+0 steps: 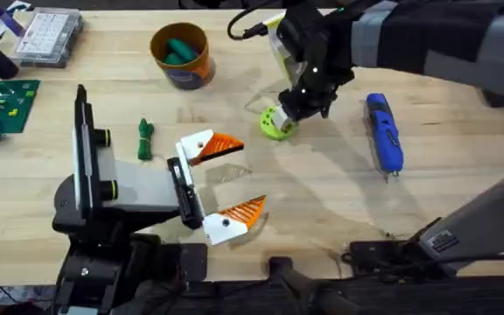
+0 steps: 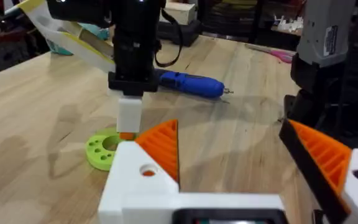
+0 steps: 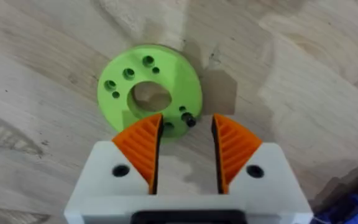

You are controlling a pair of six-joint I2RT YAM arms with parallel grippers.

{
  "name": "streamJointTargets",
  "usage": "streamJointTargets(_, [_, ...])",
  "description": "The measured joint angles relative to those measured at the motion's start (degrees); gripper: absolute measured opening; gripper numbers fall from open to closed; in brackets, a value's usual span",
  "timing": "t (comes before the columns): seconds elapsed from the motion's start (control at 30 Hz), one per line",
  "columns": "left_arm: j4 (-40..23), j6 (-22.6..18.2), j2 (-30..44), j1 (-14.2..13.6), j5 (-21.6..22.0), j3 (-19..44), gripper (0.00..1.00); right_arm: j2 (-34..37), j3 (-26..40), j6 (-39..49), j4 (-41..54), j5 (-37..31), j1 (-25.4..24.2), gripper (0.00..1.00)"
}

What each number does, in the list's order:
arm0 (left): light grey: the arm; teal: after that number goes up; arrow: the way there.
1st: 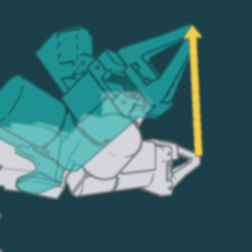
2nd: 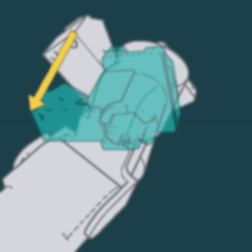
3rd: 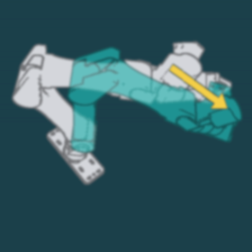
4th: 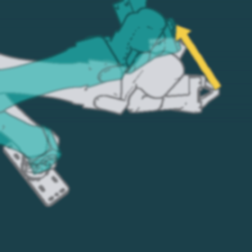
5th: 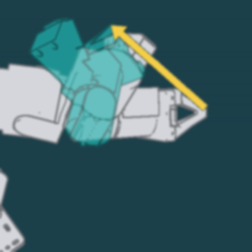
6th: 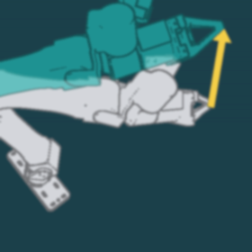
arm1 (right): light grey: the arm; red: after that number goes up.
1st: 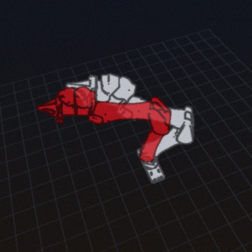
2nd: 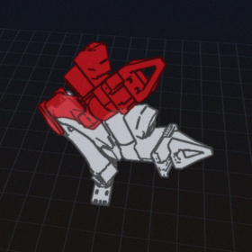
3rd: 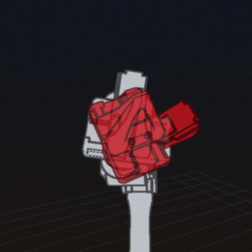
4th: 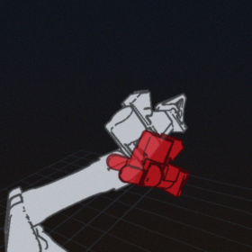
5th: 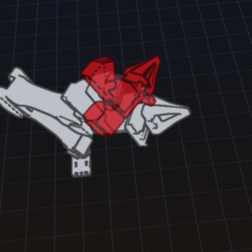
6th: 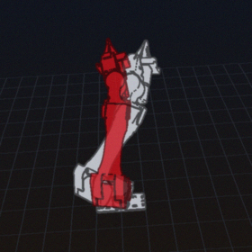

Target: Pick up the gripper from the table and insert it into the empty holder that is missing its gripper. Then pick up a screw, insert it into the mounting hole, and use the screwdriver to tighten it. Finally, clean up the table by picking up the vegetable and placing it into the bucket.

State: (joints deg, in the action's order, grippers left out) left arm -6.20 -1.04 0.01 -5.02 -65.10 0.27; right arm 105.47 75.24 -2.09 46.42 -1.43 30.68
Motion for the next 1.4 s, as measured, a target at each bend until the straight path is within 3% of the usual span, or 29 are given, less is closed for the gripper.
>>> streamJointTargets(0.5, [0.0, 0.0, 0.0, 0.0, 0.0, 0.0, 0.986, 0.0, 0.0, 0.0, -0.4, 0.0, 0.0, 0.445])
streamJointTargets(1.4, [0.0, 0.0, 0.0, 0.0, 0.0, 0.0, 0.986, 0.0, 0.0, 0.0, -0.9, 0.1, -0.1, 0.099])
